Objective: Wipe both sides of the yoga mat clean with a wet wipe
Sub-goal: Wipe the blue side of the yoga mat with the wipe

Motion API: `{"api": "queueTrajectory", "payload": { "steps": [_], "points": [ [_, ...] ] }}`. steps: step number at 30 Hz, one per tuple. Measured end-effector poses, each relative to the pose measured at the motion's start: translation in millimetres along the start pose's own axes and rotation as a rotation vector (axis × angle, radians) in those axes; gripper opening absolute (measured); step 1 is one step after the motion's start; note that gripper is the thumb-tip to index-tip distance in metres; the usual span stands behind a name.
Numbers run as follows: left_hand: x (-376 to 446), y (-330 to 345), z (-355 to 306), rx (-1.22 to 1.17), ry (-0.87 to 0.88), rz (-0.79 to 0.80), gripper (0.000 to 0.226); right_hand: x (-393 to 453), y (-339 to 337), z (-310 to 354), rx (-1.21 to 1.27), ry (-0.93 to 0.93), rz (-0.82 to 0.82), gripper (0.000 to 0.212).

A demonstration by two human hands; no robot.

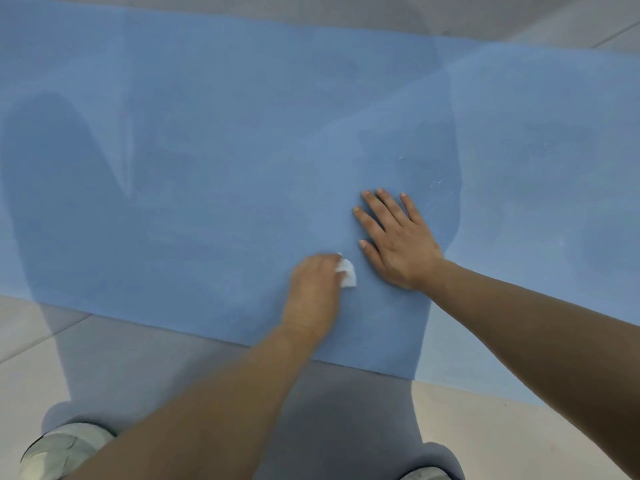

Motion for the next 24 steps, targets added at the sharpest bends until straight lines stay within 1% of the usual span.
{"api": "queueTrajectory", "payload": {
  "steps": [2, 5, 6, 7, 10, 12, 15, 17, 20, 22, 24],
  "points": [
    [1.8, 23.1, -22.1, 0.052, 0.150, 0.069, 0.022, -10.7, 0.8, -11.4, 0.016, 0.043, -0.008, 0.058],
    [7.7, 13.3, -11.3, 0.118, 0.324, 0.106, 0.024, -36.4, 5.9, -31.0, 0.025, 0.078, -0.019, 0.059],
    [13.0, 2.0, 0.5, 0.156, 0.331, 0.108, 0.023, -44.9, 7.7, -35.4, 0.026, 0.081, -0.025, 0.059],
    [20.5, -13.0, 14.4, 0.196, 0.312, 0.072, 0.022, -52.2, 9.3, -38.4, 0.031, 0.090, -0.028, 0.060],
    [41.3, -53.1, 47.2, 0.264, 0.153, -0.040, 0.018, -66.5, 13.9, -44.5, 0.055, 0.179, -0.011, 0.064],
    [47.0, -55.0, 46.9, 0.236, 0.093, -0.025, 0.014, -72.0, 16.2, -51.8, 0.077, 0.256, 0.002, 0.070],
    [57.2, -37.2, 26.6, 0.084, -0.005, 0.044, 0.008, -78.5, 20.4, -71.1, 0.064, 0.336, 0.065, 0.078],
    [66.8, -17.6, 4.6, 0.003, 0.010, 0.077, 0.011, -81.0, 22.0, -82.4, 0.044, 0.363, 0.096, 0.081],
    [76.8, 20.2, -45.8, -0.094, 0.091, 0.155, 0.018, -86.6, 23.7, -98.4, 0.048, 0.439, 0.111, 0.086],
    [73.2, 48.0, -80.3, -0.116, 0.158, 0.242, 0.013, -91.1, 25.6, -105.7, 0.053, 0.475, 0.123, 0.089],
    [65.3, 63.5, -95.8, -0.098, 0.201, 0.322, 0.010, -90.8, 26.2, -105.0, 0.060, 0.469, 0.131, 0.091]
  ]
}}
Point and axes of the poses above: each hand's wrist, its own x-axis towards the middle knuckle, its own y-axis out of the palm, z = x × y, the point moved 7 cm from there along x, towards the middle knuckle, and after that the axes turned 10 degrees about -x, right-handed, at the moved point
